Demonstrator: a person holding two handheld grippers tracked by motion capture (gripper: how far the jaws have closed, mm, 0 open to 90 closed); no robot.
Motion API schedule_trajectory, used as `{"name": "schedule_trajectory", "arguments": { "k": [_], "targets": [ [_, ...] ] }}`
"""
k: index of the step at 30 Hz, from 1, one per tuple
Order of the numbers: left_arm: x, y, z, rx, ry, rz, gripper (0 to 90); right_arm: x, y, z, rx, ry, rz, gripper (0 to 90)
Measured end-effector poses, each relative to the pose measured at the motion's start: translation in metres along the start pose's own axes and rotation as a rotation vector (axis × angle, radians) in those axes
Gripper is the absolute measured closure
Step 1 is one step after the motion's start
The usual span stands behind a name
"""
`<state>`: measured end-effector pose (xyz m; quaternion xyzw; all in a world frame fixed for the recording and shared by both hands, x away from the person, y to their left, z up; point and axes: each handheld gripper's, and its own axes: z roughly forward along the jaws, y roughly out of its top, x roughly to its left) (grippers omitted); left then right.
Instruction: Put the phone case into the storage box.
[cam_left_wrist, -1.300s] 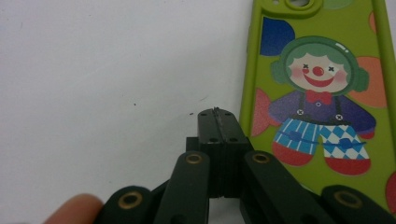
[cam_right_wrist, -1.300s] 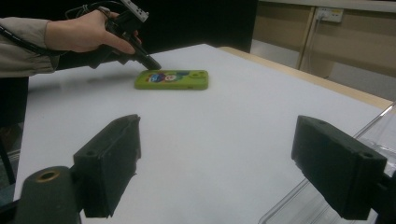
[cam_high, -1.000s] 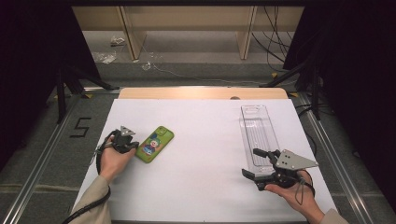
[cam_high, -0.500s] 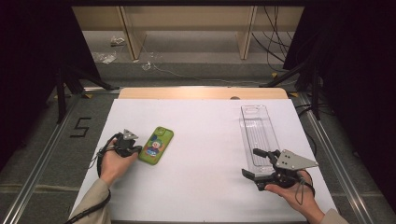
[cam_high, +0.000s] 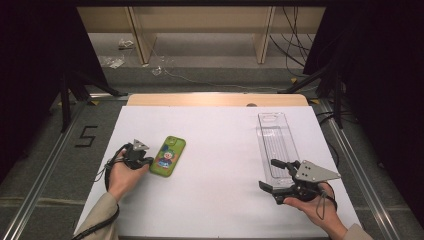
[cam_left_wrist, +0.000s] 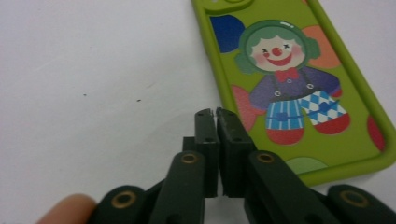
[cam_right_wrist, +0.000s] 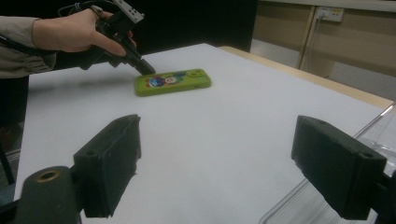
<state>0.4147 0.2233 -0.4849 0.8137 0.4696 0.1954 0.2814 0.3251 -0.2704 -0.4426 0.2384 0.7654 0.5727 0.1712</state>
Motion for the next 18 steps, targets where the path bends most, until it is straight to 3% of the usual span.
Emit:
{"name": "schedule_trajectory", "arguments": {
  "k": [4, 8, 10, 15, 18],
  "targets": [
    [-0.001, 0.008, -0.005, -0.034, 0.024, -0.022, 76.0, 0.000, 0.000, 0.000, 0.003, 0.001, 0.000, 16.8],
    [-0.008, 0.020, -0.009, -0.045, 0.031, -0.043, 59.2, 0.000, 0.000, 0.000, 0.001, -0.001, 0.001, 16.8],
    [-0.012, 0.025, -0.008, -0.026, 0.010, -0.067, 48.3, 0.000, 0.000, 0.000, 0.002, 0.000, 0.001, 16.8],
    [-0.025, 0.036, -0.002, 0.028, -0.015, -0.083, 22.8, 0.000, 0.000, 0.000, 0.003, -0.001, 0.003, 16.8],
    [-0.033, 0.042, 0.005, 0.056, -0.019, -0.081, 12.0, 0.000, 0.000, 0.000, 0.003, 0.000, 0.003, 16.8]
  ]
}}
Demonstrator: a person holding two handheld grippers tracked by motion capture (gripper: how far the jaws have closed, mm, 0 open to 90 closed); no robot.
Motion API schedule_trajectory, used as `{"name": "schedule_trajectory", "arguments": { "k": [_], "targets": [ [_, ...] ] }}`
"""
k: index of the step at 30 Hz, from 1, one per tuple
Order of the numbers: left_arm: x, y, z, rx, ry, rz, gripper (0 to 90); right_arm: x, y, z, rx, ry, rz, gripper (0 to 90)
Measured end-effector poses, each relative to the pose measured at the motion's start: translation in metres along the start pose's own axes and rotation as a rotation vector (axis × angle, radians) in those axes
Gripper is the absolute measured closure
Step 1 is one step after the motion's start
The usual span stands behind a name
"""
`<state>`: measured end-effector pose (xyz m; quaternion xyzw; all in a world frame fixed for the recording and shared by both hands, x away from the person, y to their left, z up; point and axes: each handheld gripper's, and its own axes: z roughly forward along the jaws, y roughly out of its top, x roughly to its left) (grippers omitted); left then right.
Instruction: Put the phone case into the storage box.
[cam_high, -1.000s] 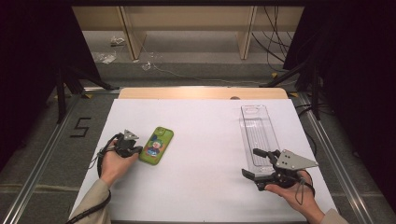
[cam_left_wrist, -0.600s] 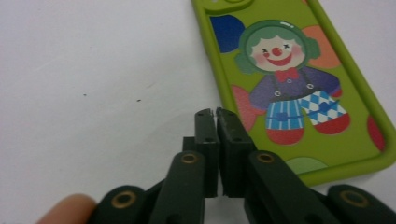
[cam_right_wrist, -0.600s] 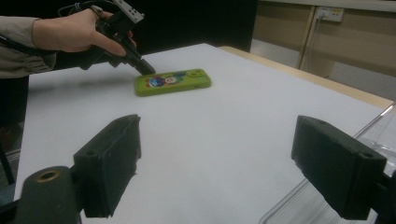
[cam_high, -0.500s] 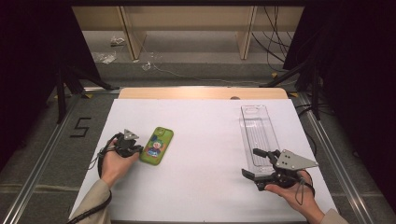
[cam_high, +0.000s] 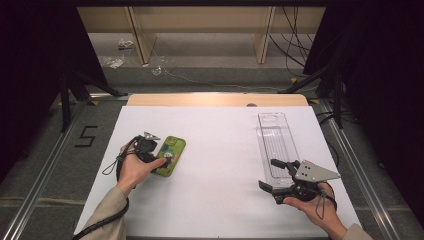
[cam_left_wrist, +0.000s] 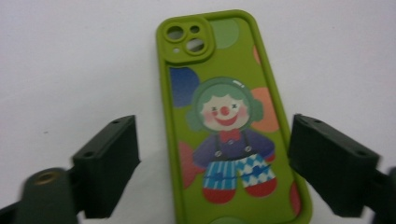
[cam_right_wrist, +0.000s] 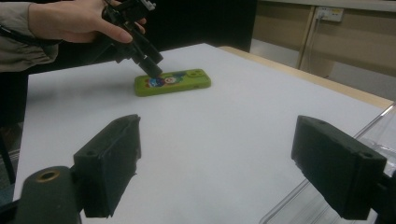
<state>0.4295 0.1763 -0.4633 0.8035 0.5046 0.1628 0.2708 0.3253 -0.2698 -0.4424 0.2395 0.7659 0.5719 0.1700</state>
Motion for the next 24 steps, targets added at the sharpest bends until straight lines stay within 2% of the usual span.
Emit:
{"name": "schedule_trajectory", "arguments": {
  "k": [2, 5, 9, 14, 24],
  "targets": [
    [-0.005, 0.004, 0.005, 0.028, 0.011, 0.007, 5.2, 0.000, 0.000, 0.000, -0.002, -0.001, 0.000, 16.8],
    [-0.010, 0.008, 0.011, 0.059, 0.014, 0.005, 0.0, 0.000, 0.000, 0.000, -0.003, -0.001, 0.000, 16.8],
    [-0.012, 0.013, 0.017, 0.090, 0.028, 0.002, 0.0, 0.000, 0.000, -0.001, -0.005, -0.001, -0.001, 16.8],
    [-0.013, 0.016, 0.023, 0.128, 0.031, -0.022, 0.0, 0.000, 0.000, 0.000, -0.004, -0.001, -0.002, 16.8],
    [-0.012, 0.019, 0.028, 0.174, 0.059, -0.028, 0.8, 0.000, 0.000, 0.000, -0.004, 0.000, -0.001, 16.7]
  ]
}}
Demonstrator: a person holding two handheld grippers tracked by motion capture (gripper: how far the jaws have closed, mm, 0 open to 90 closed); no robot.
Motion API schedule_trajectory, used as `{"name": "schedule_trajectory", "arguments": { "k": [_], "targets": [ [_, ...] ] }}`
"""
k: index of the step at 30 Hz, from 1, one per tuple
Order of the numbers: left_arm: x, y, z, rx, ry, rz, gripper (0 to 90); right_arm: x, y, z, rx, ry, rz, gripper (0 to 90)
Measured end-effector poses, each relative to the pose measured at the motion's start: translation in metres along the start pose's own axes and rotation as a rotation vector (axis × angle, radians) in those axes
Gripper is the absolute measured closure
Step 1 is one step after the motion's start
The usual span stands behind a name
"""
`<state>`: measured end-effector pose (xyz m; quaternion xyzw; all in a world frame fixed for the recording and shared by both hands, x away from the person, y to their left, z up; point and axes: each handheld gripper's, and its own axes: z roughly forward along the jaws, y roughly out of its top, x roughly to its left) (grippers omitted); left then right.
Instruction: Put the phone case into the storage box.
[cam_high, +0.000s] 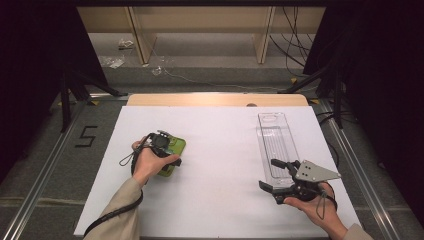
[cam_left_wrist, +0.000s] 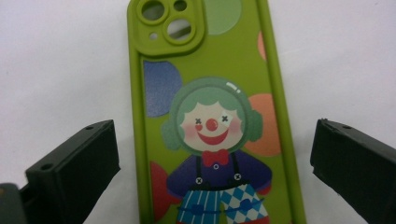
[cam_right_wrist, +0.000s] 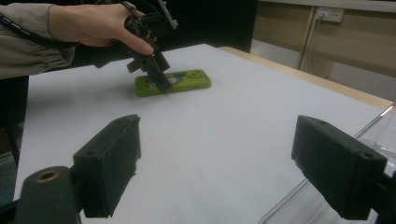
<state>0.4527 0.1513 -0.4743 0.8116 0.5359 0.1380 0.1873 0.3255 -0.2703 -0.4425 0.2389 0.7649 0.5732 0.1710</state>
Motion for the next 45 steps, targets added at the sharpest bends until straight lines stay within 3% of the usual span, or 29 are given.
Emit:
{"name": "schedule_trajectory", "arguments": {
  "k": [19, 45],
  "targets": [
    [0.0000, 0.0032, 0.0025, 0.018, 0.011, 0.001, 2.8, 0.0000, -0.0001, 0.0002, 0.001, 0.001, -0.001, 16.6],
    [0.0019, 0.0072, 0.0056, 0.085, -0.007, -0.046, 7.2, 0.0000, -0.0004, 0.0005, 0.004, 0.003, -0.001, 16.6]
  ]
}}
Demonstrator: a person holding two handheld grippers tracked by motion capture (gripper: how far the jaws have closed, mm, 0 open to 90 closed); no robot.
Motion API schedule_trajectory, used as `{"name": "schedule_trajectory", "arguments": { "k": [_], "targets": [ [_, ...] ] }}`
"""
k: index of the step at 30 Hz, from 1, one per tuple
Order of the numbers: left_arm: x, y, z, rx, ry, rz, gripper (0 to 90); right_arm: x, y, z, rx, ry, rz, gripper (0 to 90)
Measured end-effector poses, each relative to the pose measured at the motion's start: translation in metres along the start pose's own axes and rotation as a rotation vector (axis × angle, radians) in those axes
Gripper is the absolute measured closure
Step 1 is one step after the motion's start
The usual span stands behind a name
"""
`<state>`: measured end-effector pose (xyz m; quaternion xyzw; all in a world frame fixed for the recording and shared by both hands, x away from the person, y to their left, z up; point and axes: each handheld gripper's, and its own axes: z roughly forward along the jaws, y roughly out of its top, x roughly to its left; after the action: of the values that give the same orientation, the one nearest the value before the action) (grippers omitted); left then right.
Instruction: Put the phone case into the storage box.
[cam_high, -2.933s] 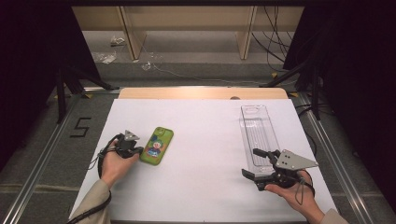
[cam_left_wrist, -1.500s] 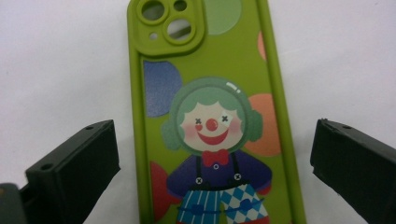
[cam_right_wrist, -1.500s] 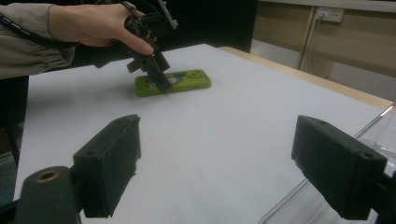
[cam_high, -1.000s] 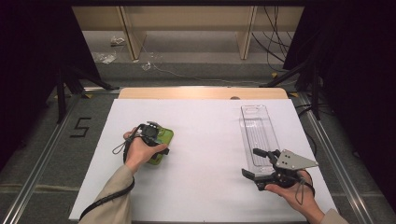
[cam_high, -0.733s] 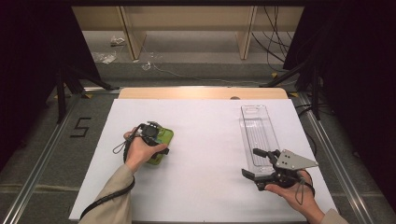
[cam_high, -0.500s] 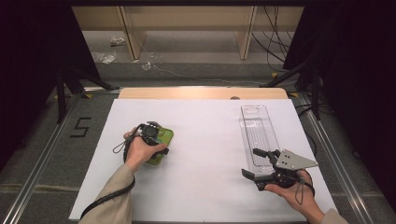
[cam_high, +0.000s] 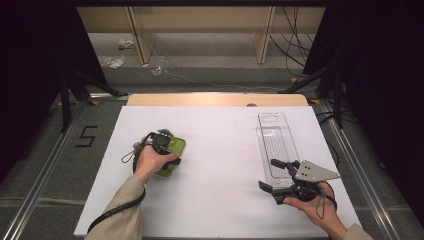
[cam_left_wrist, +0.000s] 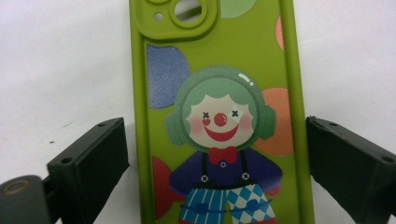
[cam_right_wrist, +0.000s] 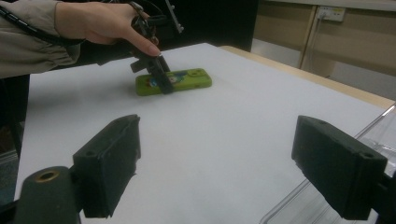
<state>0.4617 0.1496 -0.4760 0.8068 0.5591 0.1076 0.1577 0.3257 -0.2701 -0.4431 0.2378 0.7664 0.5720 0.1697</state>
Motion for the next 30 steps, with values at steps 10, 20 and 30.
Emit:
{"name": "schedule_trajectory", "arguments": {
  "k": [10, 20, 30],
  "targets": [
    [0.0006, 0.0041, -0.0001, 0.034, -0.019, 0.001, 10.5, -0.0002, -0.0002, 0.0000, 0.000, 0.001, 0.001, 16.6],
    [0.0012, 0.0058, 0.0001, 0.052, -0.023, -0.010, 11.2, -0.0001, -0.0002, 0.0000, 0.002, 0.002, 0.001, 16.5],
    [0.0011, 0.0066, 0.0000, 0.055, -0.026, -0.012, 12.3, -0.0002, -0.0003, 0.0001, 0.001, 0.003, 0.000, 16.5]
  ]
}}
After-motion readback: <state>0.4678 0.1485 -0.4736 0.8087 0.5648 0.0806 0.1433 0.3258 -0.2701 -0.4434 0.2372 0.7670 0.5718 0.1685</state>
